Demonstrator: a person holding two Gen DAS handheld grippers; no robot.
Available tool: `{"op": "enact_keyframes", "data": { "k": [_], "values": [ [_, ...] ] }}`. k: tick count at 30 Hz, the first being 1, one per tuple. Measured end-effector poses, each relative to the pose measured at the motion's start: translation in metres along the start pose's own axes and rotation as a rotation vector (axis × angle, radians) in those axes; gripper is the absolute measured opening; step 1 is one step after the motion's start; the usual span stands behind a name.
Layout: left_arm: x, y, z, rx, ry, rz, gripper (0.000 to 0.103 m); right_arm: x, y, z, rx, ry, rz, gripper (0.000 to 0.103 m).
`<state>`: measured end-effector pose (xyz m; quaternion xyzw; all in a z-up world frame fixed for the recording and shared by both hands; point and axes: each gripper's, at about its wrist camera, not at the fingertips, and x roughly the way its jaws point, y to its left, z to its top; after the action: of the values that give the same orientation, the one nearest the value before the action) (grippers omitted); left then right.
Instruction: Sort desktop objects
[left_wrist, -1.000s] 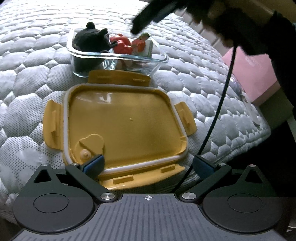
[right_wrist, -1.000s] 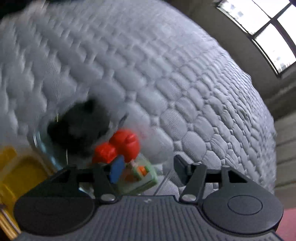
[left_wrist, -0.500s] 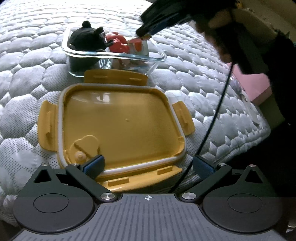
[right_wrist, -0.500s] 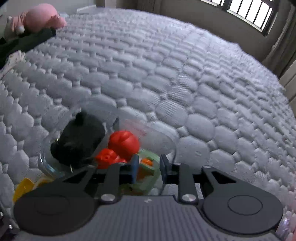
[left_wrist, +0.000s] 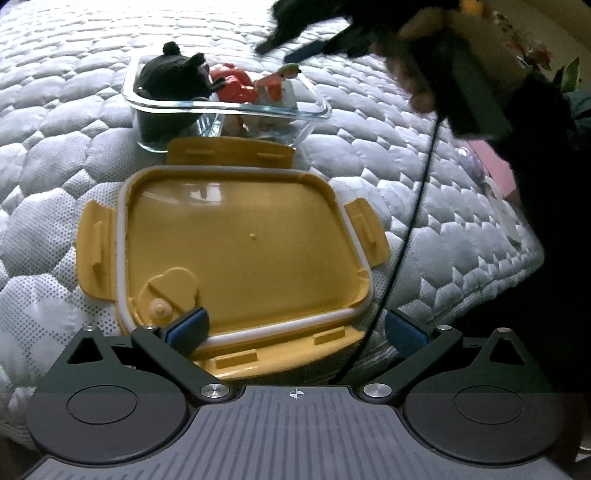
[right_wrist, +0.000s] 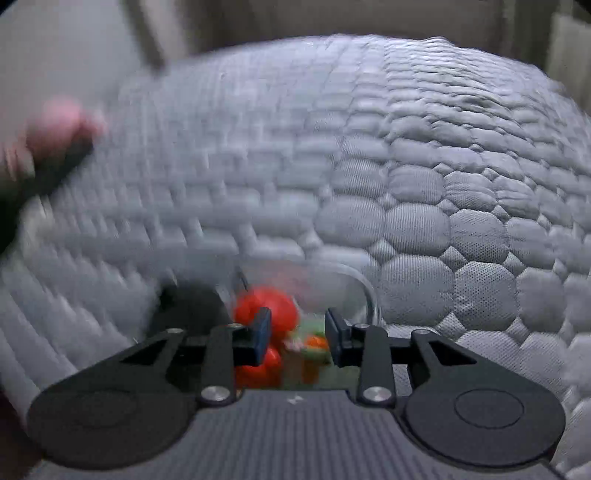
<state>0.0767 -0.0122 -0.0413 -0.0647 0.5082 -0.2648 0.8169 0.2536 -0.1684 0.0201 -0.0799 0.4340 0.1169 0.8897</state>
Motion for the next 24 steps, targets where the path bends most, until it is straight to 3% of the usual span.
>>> {"op": "enact_keyframes", "data": {
  "k": [7, 12, 16, 18, 24],
  "values": [
    [0.002, -0.001, 0.001, 0.002, 0.003, 0.001, 0.103, -0.007, -0.009, -0.003, 0.051, -0.049, 0.014, 0.036],
    [0.002, -0.002, 0.001, 0.007, 0.005, 0.004, 0.103, 0.010, 0.004, -0.012, -0.014, 0.018, 0.023, 0.036],
    [0.002, 0.000, 0.001, 0.006, 0.004, 0.002, 0.103, 0.013, 0.010, -0.013, -0.062, 0.034, 0.008, 0.023],
    [0.002, 0.000, 0.001, 0.006, 0.004, 0.000, 0.103, 0.006, 0.011, -0.012, -0.057, 0.004, 0.005, 0.018],
    [0.002, 0.000, 0.000, 0.008, -0.001, 0.001, 0.103, -0.018, 0.031, -0.009, -0.158, -0.115, -0.083, 0.018]
  ]
}}
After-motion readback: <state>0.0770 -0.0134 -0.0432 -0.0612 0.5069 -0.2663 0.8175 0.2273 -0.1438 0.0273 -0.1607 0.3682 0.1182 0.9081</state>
